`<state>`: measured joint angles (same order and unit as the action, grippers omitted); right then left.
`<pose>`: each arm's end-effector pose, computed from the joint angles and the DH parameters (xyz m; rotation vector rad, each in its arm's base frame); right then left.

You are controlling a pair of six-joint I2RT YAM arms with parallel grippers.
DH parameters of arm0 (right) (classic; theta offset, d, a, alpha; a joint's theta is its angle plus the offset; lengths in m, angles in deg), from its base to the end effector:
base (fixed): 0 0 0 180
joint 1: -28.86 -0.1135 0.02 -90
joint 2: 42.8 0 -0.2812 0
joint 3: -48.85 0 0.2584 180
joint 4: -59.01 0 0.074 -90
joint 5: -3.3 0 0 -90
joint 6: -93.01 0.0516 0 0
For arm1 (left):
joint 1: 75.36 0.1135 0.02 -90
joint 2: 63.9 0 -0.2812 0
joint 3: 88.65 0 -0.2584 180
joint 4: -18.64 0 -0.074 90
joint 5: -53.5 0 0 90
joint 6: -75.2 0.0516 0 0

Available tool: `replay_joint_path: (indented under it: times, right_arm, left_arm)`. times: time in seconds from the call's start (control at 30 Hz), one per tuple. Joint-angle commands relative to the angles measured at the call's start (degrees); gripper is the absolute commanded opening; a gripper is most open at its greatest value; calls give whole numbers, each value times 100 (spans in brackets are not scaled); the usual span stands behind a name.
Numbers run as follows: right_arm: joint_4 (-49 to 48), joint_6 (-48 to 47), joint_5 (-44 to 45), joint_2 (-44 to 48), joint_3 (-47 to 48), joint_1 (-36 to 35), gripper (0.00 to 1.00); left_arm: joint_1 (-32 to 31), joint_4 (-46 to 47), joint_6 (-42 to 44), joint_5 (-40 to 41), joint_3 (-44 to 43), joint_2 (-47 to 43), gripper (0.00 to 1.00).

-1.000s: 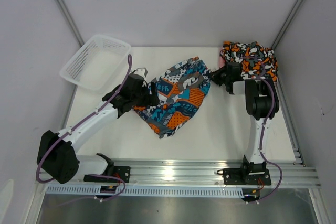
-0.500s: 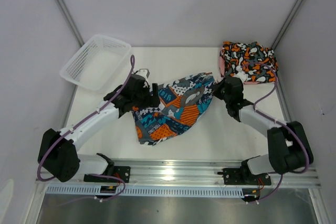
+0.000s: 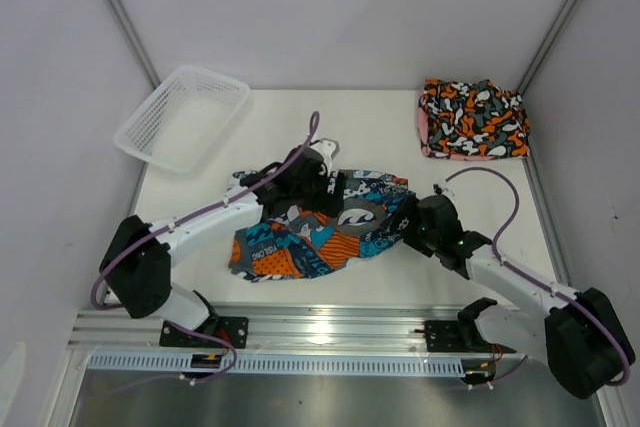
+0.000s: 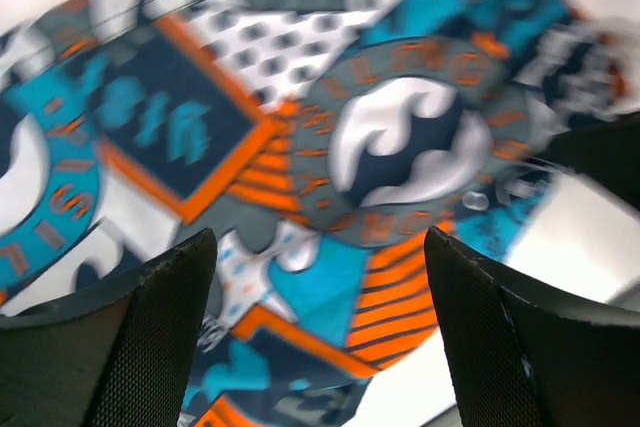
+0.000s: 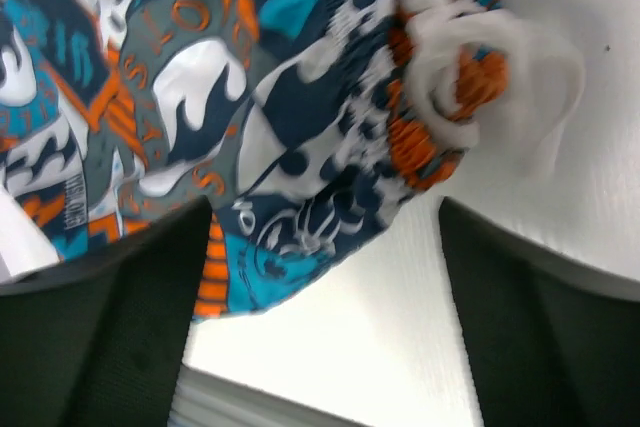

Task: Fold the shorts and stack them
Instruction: Fold the shorts

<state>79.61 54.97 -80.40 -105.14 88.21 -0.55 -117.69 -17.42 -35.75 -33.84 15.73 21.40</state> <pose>0.1928 0.1022 0.1753 0.5245 2.3413 0.5704 0.2524 -0.2267 0.2604 0.4264 2.3822 -0.4684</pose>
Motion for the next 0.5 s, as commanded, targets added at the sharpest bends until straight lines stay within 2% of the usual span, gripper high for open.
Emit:
replay_joint_path:
  times: [0.0, 0.2, 0.3, 0.47]
  right_arm:
    - [459, 25, -392, 398, -35, 22, 99]
    - [82, -466, -1824, 645, -440, 1276, 99]
    - [205, -862, -2185, 496, -326, 1848, 99]
    - [-479, -1460, -3266, -232, -238, 2624, 99]
  left_arm:
    - [-451, 575, 801, -108, -153, -328, 88]
    - [-900, 1129, 1102, -187, -64, -243, 89]
    - [-909, 963, 1155, -20, -407, 302, 89]
    - [-900, 726, 1417, 121, -1496, 1469, 89]
